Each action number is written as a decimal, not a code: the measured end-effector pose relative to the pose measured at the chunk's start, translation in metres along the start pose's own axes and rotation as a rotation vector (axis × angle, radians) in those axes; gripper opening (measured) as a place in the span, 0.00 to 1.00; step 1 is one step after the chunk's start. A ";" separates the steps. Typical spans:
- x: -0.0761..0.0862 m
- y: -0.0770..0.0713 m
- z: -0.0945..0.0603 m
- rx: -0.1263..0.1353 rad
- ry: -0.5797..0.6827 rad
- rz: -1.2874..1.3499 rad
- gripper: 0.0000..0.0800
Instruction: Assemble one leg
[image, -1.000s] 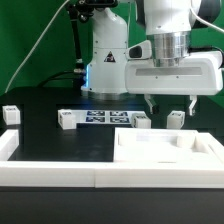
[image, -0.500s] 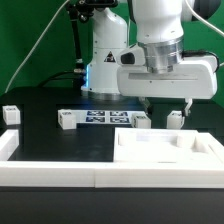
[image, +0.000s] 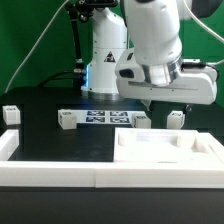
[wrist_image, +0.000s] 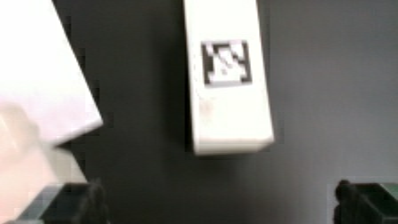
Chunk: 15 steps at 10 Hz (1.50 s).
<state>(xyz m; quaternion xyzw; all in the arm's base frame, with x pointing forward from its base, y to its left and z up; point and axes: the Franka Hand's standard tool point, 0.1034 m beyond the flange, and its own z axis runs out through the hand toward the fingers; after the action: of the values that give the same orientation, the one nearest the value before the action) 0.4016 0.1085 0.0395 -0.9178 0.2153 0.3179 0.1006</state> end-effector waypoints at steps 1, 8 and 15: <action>0.000 -0.001 0.004 -0.007 -0.089 0.005 0.81; -0.007 -0.007 0.034 -0.054 -0.294 -0.002 0.81; -0.008 -0.007 0.049 -0.066 -0.287 -0.004 0.48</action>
Offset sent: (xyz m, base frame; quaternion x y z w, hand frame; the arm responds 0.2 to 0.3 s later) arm -0.0101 0.0161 -0.0056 -0.0076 -0.2258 -0.0032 0.9741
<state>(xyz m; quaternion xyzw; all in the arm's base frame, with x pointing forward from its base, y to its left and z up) 0.3730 0.1331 0.0066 -0.8662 0.1863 0.4526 0.1007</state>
